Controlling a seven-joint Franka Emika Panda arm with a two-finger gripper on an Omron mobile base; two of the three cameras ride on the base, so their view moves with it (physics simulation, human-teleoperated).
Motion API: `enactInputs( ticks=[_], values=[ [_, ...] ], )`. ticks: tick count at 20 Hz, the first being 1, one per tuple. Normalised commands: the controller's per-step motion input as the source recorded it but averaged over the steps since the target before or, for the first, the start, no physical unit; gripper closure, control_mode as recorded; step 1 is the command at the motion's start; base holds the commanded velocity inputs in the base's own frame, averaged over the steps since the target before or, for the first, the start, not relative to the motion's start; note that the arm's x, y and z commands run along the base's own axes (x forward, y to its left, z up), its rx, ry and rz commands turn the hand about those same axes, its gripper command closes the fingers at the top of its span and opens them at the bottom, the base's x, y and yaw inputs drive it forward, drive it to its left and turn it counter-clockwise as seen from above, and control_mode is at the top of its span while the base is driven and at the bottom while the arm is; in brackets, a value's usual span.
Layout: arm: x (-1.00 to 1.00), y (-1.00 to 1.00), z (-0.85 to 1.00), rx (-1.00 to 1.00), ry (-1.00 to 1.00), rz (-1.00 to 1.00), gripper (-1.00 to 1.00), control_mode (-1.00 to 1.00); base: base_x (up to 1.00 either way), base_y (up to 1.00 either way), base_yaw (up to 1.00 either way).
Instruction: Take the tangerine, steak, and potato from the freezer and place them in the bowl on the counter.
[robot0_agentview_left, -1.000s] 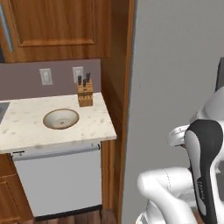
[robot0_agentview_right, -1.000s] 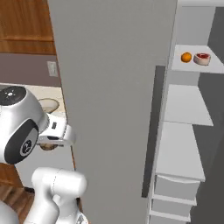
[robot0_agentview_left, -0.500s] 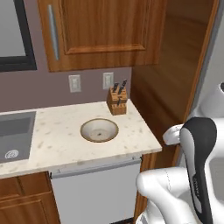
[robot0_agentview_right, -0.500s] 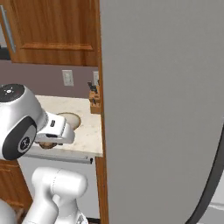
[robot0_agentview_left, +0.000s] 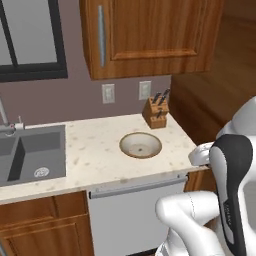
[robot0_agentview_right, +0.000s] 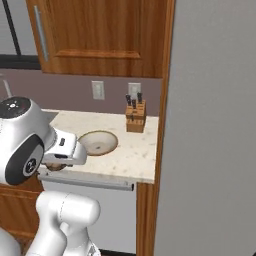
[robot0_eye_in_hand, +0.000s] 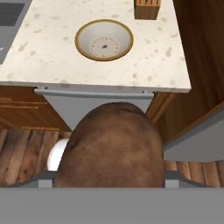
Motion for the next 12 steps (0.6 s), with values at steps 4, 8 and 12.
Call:
enactInputs(
  ticks=[4, 8, 12],
  values=[
    [0.00, 0.00, 0.00, 0.00, 0.00, 0.00, 1.00, 1.00, 0.28, 0.28, 0.00],
    [0.00, 0.00, 0.00, 0.00, 0.00, 0.00, 1.00, 1.00, 0.55, 0.26, 0.00],
    [0.00, 0.00, 0.00, 0.00, 0.00, 0.00, 1.00, 1.00, 0.65, 0.06, 0.00]
  ],
)
